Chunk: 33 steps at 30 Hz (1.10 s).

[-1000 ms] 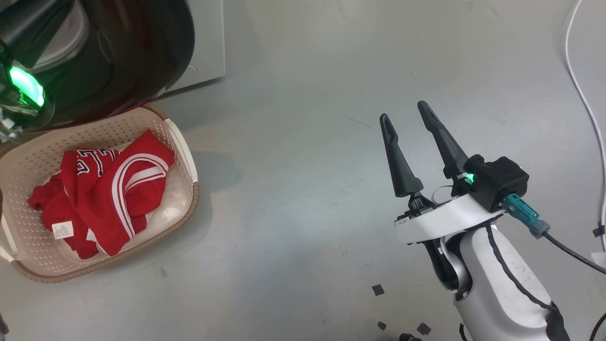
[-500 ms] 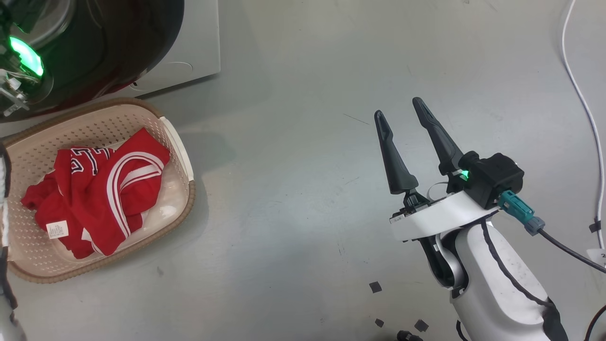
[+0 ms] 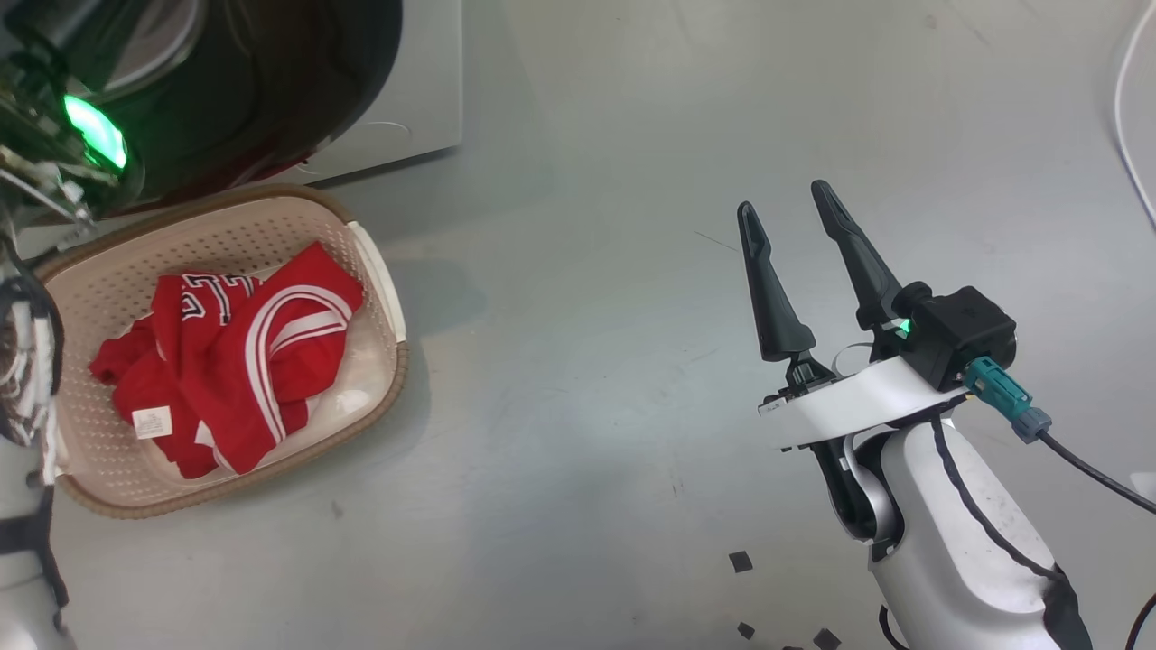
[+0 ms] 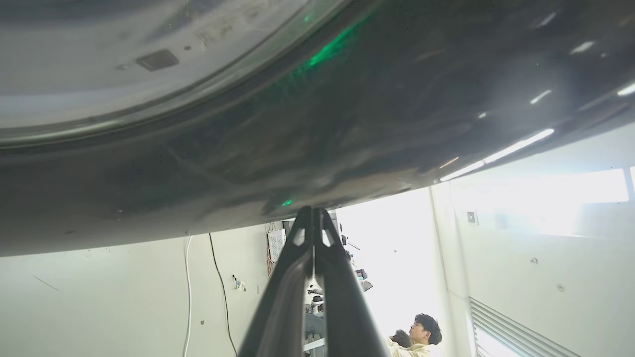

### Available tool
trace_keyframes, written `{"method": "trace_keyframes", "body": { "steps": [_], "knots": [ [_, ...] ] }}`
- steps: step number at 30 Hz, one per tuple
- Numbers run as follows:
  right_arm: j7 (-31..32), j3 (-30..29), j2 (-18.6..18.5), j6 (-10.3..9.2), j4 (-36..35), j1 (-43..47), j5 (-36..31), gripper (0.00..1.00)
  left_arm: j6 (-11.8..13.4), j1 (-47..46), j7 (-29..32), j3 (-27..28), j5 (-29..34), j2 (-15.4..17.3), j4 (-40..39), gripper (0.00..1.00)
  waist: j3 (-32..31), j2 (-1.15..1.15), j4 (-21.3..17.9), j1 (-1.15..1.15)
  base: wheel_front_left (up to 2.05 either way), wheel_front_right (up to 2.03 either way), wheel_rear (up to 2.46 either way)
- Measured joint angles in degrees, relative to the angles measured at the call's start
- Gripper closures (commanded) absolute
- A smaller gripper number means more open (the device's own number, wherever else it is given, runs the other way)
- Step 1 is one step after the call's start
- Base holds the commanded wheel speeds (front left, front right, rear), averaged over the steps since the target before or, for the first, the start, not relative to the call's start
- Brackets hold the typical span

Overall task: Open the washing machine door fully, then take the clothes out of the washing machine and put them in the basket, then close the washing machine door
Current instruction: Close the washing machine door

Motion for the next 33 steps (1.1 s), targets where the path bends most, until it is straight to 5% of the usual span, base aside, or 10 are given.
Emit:
{"method": "trace_keyframes", "body": {
  "steps": [8, 10, 11, 13, 14, 33],
  "knots": [
    [0.0, -0.8, 0.0, 0.04, 0.9, 0.0, -1.0, 0.0, -4.1, 7.7, -1.1, 1.8, 0.5, 0.1, 0.8, 0.95, -1.5, 0.0, 3.2, 0.0, 0.0, 0.0, 0.0],
    [0.0, -1.0, 0.0, 0.1, 1.4, 0.2, -1.6, 0.0, -4.8, 11.0, -2.0, 3.4, 0.5, 0.1, 1.0, 0.59, -2.5, 0.0, 4.1, 0.0, 0.0, 0.0, 0.0],
    [0.0, -1.1, 0.0, 0.1, 1.6, 0.3, -1.7, 0.0, -5.0, 12.1, -2.6, 3.7, 0.5, -0.1, 0.9, 0.51, -2.8, 0.0, 4.5, 0.0, 0.0, 0.0, 0.0],
    [0.0, -1.4, -0.1, 0.11, 1.9, 0.4, -2.1, 0.0, -5.3, 14.2, -3.0, 4.0, 0.6, -0.5, 0.7, 0.1, -3.5, 0.0, 5.2, 0.0, 0.0, 0.0, 0.0],
    [0.0, -1.5, -0.1, 0.12, 2.0, 0.4, -2.3, 0.0, -5.5, 15.3, -3.7, 4.3, 0.6, -1.1, 0.5, 0.0, -3.9, 0.0, 5.6, 0.0, 0.0, 0.0, 0.0],
    [0.0, -3.6, -0.5, 1.37, 5.7, 5.8, -4.7, 0.0, -5.7, 36.4, -8.7, 10.2, 0.6, -11.2, -10.2, 0.0, -11.6, 0.0, 12.5, 0.0, 0.0, 0.0, 0.0]
  ]
}}
